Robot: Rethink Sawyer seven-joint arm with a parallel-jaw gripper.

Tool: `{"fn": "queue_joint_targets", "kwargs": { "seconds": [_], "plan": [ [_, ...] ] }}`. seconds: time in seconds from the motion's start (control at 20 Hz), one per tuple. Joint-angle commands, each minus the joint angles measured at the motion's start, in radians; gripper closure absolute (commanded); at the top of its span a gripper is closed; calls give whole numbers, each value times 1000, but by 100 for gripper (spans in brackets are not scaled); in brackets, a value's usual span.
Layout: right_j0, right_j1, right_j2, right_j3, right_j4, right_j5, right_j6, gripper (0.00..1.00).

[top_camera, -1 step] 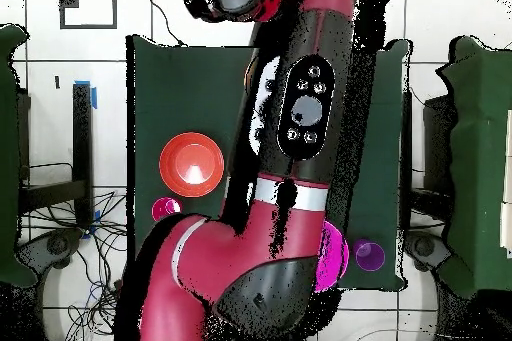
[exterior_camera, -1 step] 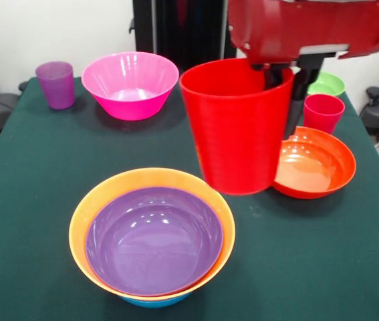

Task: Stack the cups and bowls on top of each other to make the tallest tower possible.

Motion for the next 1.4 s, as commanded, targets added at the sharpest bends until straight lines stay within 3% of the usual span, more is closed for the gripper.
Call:
{"fn": "queue_joint_targets", "kwargs": {
  "seconds": [0.05,0.3,0.8,1.25,1.4],
  "plan": [
    [-50,76,-84,-27,67,48,-377,100],
    [-48,84,-94,-16,43,13,-331,100],
    [25,48,95,119,-157,-110,-277,100],
    [116,-91,244,439,-307,-288,-271,100],
    [119,-107,273,479,-328,-315,-292,100]
  ]
}}
